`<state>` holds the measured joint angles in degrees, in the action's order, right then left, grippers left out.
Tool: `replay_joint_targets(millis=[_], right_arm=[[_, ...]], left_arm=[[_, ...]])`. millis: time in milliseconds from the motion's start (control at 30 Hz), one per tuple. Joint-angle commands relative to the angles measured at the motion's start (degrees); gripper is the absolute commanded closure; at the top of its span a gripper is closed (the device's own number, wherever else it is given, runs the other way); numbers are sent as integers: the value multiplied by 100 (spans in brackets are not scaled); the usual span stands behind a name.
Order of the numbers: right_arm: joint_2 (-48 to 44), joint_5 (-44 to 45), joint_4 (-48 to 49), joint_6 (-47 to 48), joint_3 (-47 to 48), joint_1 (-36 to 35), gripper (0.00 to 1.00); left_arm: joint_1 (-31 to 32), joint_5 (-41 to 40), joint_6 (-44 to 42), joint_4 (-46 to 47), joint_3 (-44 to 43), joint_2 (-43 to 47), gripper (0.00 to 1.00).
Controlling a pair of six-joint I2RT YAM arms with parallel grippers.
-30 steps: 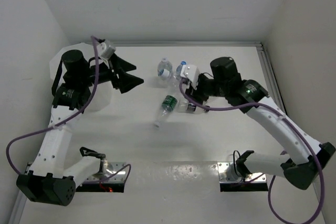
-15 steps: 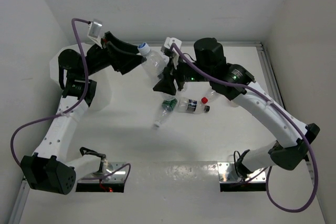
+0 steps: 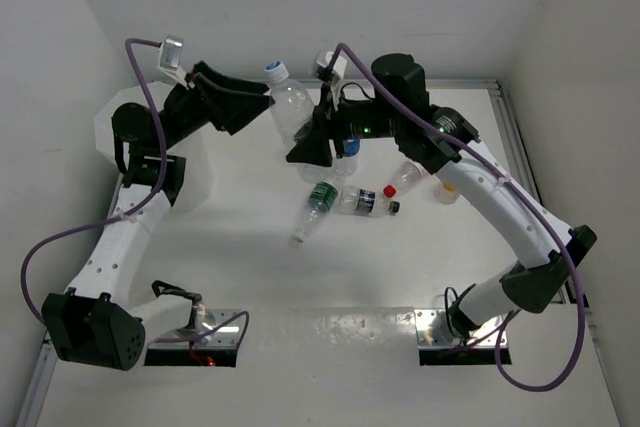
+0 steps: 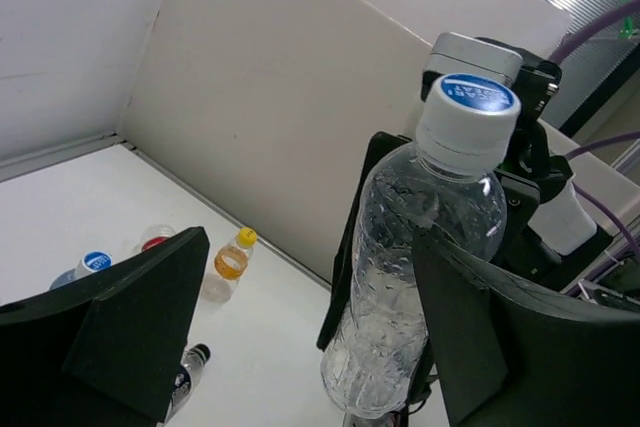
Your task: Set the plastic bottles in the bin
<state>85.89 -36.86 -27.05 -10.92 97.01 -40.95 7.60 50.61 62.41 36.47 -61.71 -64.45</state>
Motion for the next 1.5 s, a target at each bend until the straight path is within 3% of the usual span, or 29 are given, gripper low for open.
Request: replay_joint_targets(millis=[0,400,567,700,833,867,1033,1100,1133,1167,1233,1267,1333,1433,1467], right_arm=[[192,92,481,-657,11,271,92],[139,-268,744,-1018,-68,500,93],[174,-374,640,-711,-121,150,93],[323,-287,499,-543,-33,-80,93],[508,-313,464,-587,63,-238,93],[525,-313,464,-622,72,-247,93],[657,-313,551,-771,116,-247,92],[692,-287,622,-876,177,-186,83],[701,-226,648,-1016,221,-151,71],[719,-216,639,-1044,230,-115,38],[719,-225,605,-1114,309,130,18],[675,-199,509,-1132,318,288,9],[622,-190,446,-1097,310,542,3],[517,-111,288,-869,266,1052,2],[499,11,157,-755,248,1097,2]], left_arm=[[119,634,192,554,-87,336,10],[14,573,605,932,-87,99,4],[66,511,605,800,-191,-76,0],[180,327,201,186,-350,-279,0],[233,327,315,624,-508,-463,0],[286,327,315,686,-561,-464,2],[286,511,123,521,-561,-359,33],[286,625,-18,327,-561,-289,46],[234,626,-193,-5,-631,-288,65],[68,686,-316,-269,-788,-236,76],[-187,687,-771,-1232,-1052,-235,99],[-510,757,-957,-1578,-1393,-235,100],[-872,810,-1282,-2193,-1659,-297,100],[-1698,732,-1617,-2739,-2203,-472,100],[-2118,366,-2166,-3525,-2779,-551,100]])
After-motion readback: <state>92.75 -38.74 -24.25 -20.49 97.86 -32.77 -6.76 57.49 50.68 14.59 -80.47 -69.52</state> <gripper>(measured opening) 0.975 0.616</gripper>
